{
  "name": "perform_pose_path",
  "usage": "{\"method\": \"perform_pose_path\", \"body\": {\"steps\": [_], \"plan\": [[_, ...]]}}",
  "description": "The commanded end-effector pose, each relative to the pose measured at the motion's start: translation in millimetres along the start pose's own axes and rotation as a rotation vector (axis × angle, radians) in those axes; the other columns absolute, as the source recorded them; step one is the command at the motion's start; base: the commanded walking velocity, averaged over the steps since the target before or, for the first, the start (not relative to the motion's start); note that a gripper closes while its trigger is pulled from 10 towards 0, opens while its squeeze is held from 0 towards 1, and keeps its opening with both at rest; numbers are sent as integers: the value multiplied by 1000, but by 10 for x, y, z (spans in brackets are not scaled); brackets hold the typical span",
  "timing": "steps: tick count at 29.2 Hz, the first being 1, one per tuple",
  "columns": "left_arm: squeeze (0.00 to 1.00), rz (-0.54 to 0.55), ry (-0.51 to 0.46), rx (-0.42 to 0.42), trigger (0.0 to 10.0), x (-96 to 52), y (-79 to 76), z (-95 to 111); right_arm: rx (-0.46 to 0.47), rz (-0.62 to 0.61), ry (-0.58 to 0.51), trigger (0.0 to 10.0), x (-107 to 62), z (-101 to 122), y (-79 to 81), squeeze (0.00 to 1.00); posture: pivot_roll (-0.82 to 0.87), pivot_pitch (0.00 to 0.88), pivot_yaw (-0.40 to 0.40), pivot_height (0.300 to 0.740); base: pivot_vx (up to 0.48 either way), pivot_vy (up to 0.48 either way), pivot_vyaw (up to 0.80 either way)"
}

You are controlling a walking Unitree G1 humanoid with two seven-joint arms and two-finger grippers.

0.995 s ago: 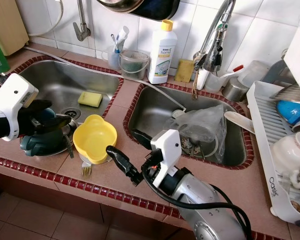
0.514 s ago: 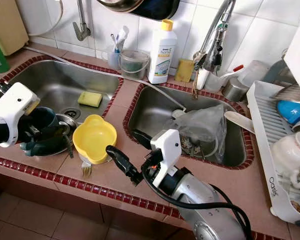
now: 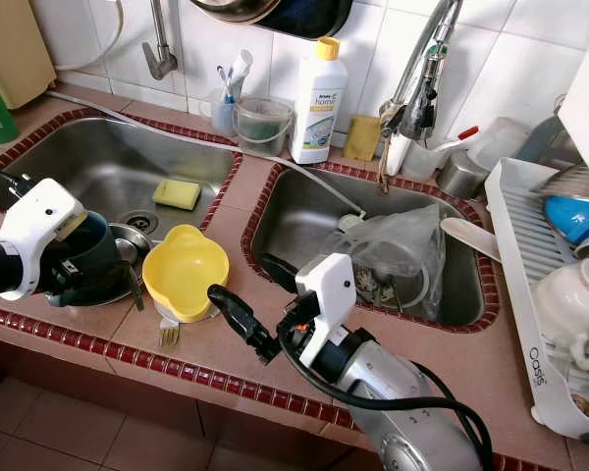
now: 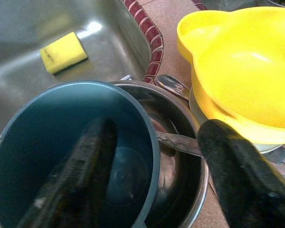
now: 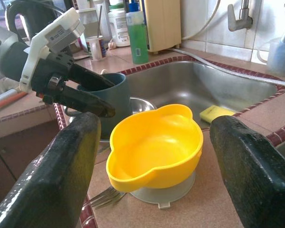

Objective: Kitchen organization

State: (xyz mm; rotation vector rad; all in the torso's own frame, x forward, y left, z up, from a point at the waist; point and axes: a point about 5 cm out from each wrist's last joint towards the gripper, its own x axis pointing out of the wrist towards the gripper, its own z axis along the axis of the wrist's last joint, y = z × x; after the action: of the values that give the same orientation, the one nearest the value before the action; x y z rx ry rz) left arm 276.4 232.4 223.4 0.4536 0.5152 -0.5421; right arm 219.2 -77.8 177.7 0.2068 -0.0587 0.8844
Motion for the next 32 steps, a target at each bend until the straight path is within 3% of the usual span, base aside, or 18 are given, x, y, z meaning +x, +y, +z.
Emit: {"method": "perform_pose_path", "body": {"steps": [1,32], "plan": [[0,-5,18,19,0,0,-1,-20,-4,2,-18,10000,-10,54,21,0,91,69,-79,740,0,0,0],[0,-2,38,37,0,7,0,-37,15,25,-6,10000,-28,35,65,0,92,70,-79,740,0,0,0]]}}
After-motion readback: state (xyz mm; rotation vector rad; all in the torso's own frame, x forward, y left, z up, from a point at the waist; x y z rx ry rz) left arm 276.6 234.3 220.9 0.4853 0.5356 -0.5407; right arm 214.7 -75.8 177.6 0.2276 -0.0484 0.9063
